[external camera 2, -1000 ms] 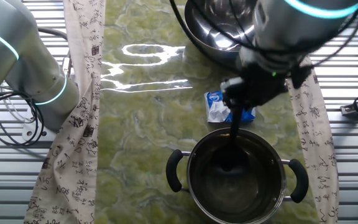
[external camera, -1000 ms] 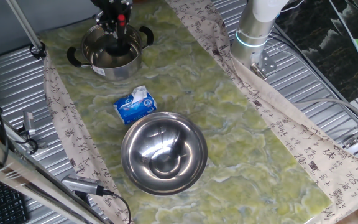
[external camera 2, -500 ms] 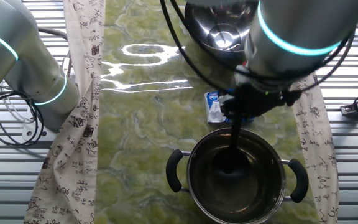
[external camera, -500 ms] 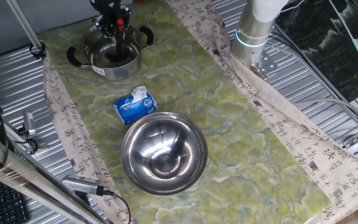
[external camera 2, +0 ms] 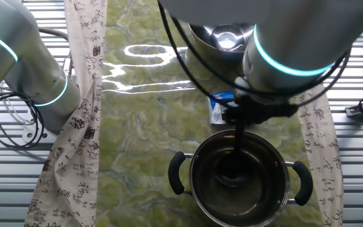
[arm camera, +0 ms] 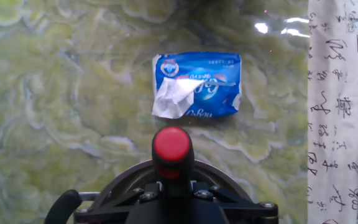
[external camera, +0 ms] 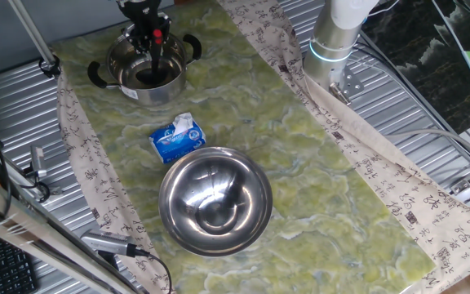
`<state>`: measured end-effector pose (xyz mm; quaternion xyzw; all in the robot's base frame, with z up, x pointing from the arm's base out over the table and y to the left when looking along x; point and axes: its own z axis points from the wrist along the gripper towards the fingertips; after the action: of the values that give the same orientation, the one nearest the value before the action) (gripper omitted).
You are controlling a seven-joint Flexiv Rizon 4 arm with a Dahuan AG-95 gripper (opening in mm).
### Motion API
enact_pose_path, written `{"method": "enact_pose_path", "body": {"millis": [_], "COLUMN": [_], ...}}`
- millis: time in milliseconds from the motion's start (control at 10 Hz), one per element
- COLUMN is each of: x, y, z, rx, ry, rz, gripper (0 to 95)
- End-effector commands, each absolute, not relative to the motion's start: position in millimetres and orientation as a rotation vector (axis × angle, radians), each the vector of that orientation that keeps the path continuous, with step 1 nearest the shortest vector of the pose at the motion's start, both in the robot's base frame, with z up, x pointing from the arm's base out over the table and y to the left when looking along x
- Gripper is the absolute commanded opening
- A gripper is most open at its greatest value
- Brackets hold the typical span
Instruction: Scoop water with a large spoon from one bowl to another
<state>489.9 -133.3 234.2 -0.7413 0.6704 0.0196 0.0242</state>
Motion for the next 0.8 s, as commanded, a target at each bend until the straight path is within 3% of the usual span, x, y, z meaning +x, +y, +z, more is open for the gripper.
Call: {"method": "enact_pose_path", "body": {"millis": [100, 800], "x": [491.6, 491.3], "y": [-133.3, -135.7], "z": [229.5, 213.3], "rx": [-2.267, -2.253], "ry": [2.075, 2.068], "rz": [0.076, 0.054], "gripper": [0.0, 0.0]}}
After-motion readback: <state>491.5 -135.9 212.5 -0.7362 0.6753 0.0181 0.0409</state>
